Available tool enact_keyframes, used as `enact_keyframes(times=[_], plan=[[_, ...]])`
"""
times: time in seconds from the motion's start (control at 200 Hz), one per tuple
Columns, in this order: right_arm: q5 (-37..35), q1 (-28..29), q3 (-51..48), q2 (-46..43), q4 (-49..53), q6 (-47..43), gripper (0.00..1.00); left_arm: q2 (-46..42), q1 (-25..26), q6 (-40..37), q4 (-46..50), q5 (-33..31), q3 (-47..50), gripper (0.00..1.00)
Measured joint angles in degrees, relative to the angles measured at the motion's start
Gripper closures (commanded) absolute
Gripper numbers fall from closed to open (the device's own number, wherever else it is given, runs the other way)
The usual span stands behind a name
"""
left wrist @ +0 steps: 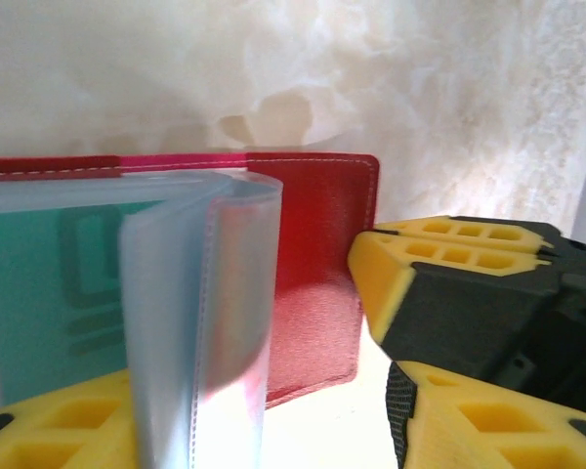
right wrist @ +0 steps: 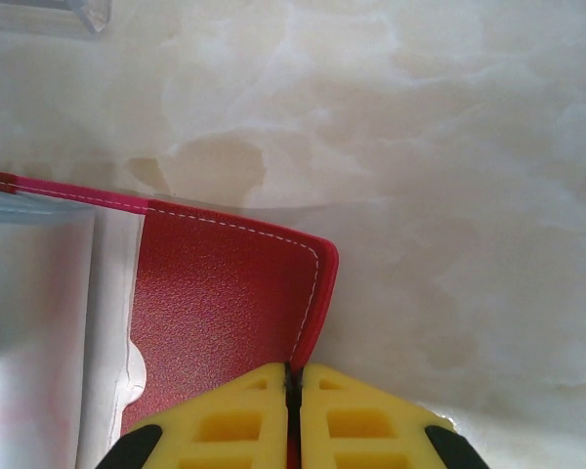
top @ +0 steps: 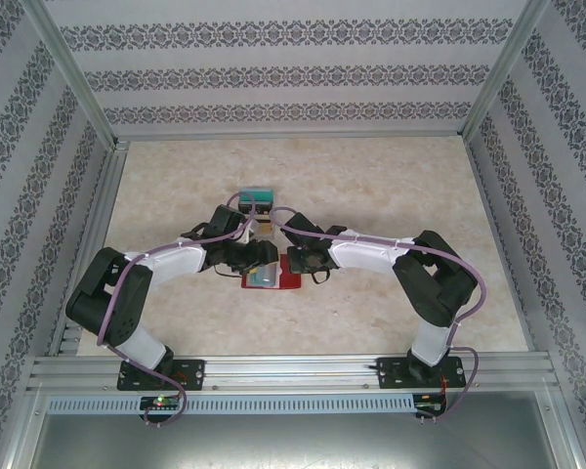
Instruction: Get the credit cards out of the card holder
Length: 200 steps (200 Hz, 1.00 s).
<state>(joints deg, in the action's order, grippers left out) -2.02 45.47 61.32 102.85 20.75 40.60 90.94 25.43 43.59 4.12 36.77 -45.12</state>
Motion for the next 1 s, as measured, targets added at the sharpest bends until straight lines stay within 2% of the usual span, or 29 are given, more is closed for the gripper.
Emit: enact_keyframes(times=[0.11,0.26,0.31,0.56,0.814,0.999], plan=[[0.02,-0.04,-0.02,0.0,-0.07,0.2,0.95,0.04,0.11,0.63,-1.68,1.68,0.0,0.46],[0.9,-1.05,-2.51,-1.4,-2.58,1.46,0.85,1.01,1.11,1.55,-4.42,3.58,-0.02,0.49],[1.07,-1.49,-4.04,-2.84,-3.3,2.29,0.8,1.77,1.64,1.84,-5.03,3.96,-0.13,0.5],[1.03,-3.41,-10.19,-12.33,-5.73,5.35,0.74,6.8,4.98,2.05,-5.9,5.2,-3.1,0.52],[1.49,-3.5,-14.21,-17.0,-8.66,8.17,0.73,8.24,6.01,2.1,-5.9,4.63,-5.6,0.55],[3.76,-3.32,-17.35,-18.47,-11.85,10.71,0.85,8.07,5.95,2.1,-5.66,1.68,-6.01,0.56]])
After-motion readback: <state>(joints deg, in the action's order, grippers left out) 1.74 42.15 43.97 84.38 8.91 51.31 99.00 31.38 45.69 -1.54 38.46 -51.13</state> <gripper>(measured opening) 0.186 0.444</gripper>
